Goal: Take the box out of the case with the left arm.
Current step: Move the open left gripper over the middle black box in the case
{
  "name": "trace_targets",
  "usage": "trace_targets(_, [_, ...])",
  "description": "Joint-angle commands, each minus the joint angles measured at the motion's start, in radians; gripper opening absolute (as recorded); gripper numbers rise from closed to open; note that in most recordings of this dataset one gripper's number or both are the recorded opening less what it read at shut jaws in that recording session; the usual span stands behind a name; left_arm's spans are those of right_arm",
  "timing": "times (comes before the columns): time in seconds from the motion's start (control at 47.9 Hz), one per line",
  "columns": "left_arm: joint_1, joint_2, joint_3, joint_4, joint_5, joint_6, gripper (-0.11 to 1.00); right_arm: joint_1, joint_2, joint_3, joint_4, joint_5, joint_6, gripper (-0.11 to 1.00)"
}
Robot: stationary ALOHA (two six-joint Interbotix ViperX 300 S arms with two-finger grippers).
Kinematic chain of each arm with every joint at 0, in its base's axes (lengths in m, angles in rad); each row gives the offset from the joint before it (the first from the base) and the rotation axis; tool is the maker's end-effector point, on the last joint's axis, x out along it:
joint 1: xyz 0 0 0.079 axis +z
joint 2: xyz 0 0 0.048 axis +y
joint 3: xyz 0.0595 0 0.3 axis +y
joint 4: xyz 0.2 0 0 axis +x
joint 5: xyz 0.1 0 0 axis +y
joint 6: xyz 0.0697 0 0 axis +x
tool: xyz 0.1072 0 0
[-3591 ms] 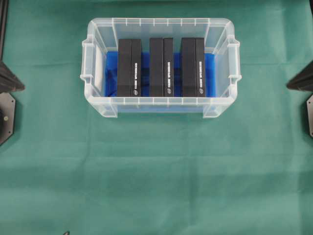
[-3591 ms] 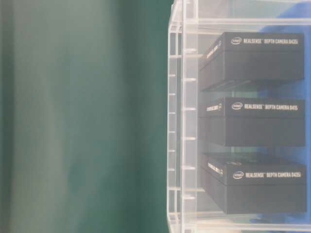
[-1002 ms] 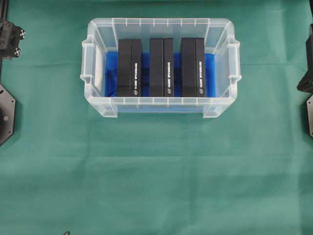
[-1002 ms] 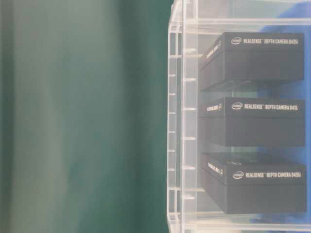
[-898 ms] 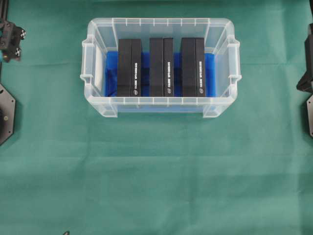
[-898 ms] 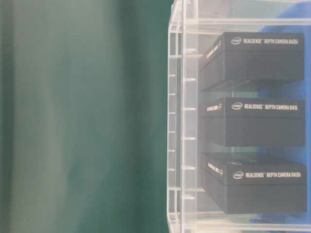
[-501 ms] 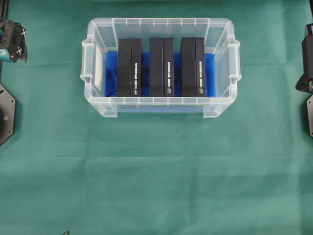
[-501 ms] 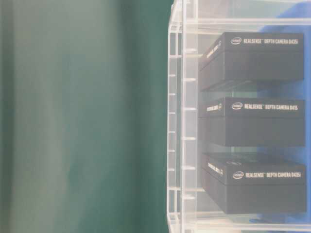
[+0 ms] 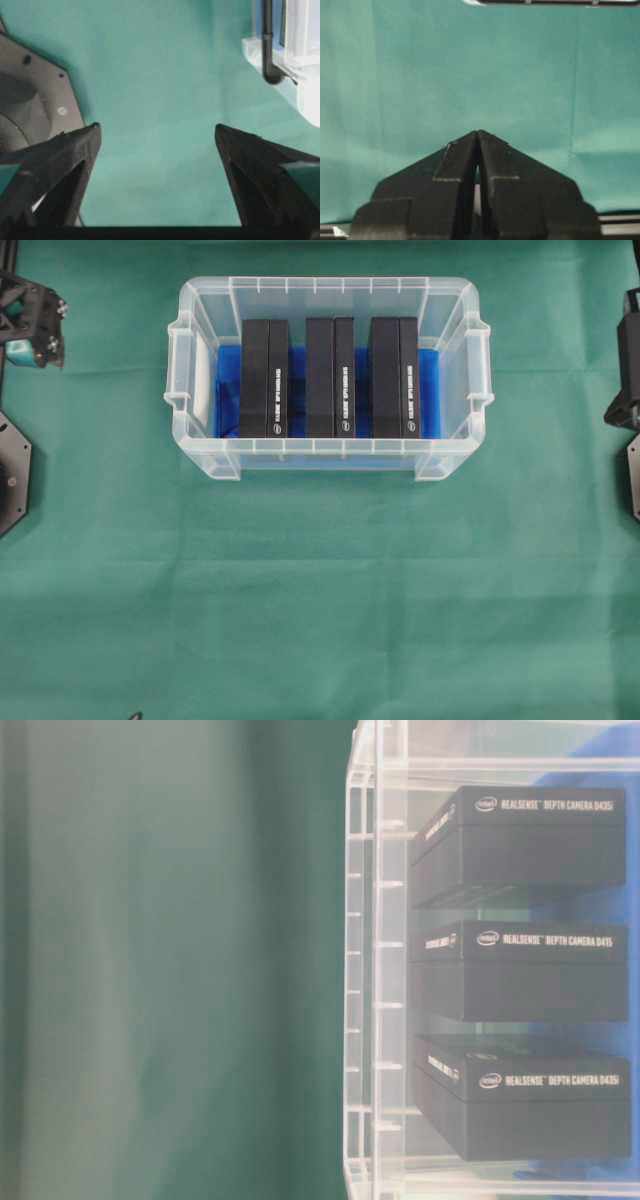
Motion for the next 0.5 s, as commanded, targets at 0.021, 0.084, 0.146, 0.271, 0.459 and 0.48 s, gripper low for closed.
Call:
trace_targets(0.021, [-0.003,0.029,-0.048,-0.002,-0.002,-0.008,0.97,0.000,0.002,-0.028,-0.002,-0.005,0.000,0.03])
trace_targets(0.084, [-0.008,0.057,-0.066,-0.002,-0.003,-0.012,0.97,0.000,0.002,-0.028,-0.002,-0.003,0.000,0.03])
trace_targets(0.146, [-0.018,0.091,-0.094,-0.002,-0.006,-0.018,0.97,0.000,0.002,-0.028,-0.002,-0.003,0.002,0.03])
trace_targets(0.271, [-0.040,0.160,-0.152,-0.002,-0.006,-0.023,0.97,0.000,0.002,-0.028,-0.002,-0.003,0.002,0.03])
trace_targets(0.459, [-0.077,0.267,-0.256,-0.002,-0.008,-0.028,0.97,-0.002,0.000,-0.029,-0.002,0.005,0.000,0.03])
trace_targets(0.48, [-0.080,0.279,-0.267,-0.002,-0.008,-0.029,0.97,0.000,0.000,-0.028,-0.002,0.006,0.000,0.03])
